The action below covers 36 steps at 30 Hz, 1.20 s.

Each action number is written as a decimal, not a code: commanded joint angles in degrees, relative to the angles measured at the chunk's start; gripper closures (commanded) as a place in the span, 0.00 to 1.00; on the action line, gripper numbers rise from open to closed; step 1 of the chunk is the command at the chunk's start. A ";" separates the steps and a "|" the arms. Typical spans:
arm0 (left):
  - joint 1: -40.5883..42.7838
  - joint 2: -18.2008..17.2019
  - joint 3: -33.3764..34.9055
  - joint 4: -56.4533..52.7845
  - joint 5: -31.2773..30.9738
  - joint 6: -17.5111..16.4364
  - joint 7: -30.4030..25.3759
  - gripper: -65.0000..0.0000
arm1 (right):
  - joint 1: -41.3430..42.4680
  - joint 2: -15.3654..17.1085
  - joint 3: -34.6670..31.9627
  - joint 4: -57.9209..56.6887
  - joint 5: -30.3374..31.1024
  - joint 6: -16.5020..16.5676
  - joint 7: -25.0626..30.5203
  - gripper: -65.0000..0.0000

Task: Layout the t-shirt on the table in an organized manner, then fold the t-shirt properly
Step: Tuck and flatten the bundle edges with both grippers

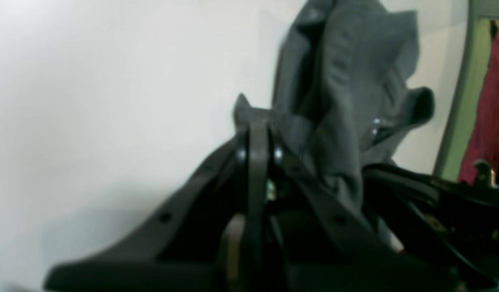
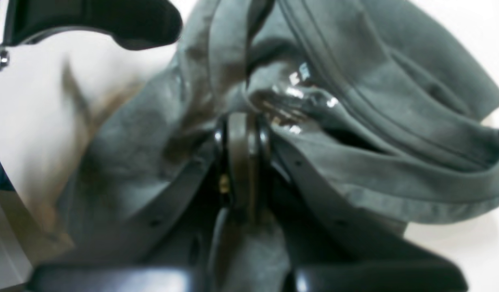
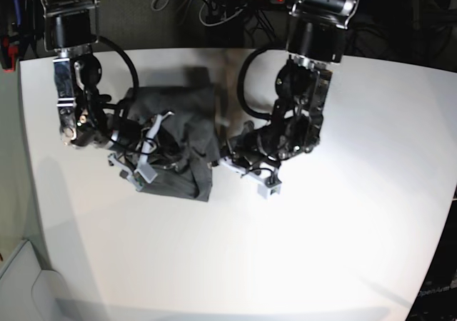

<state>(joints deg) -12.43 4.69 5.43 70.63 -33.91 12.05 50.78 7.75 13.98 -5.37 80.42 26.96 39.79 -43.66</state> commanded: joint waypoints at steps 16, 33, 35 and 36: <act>-2.48 0.45 12.37 -5.97 -1.83 6.45 -9.95 1.00 | 0.47 0.57 0.22 0.94 1.04 0.21 1.33 0.96; -2.21 0.19 13.25 -6.06 -1.39 -15.00 -16.28 1.00 | 0.03 0.57 0.22 0.94 1.04 0.21 1.33 0.96; -2.21 0.19 13.16 -6.06 -1.39 -16.76 -16.28 1.00 | 0.03 0.57 0.22 0.94 1.04 0.21 1.33 0.96; -2.21 0.19 13.16 -6.06 -1.39 -16.93 -16.28 1.00 | 0.03 0.57 0.22 0.94 1.04 0.21 1.33 0.96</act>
<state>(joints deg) -13.37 4.27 18.55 63.72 -34.48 -3.70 35.31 6.74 14.15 -5.37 80.42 26.96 39.79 -43.66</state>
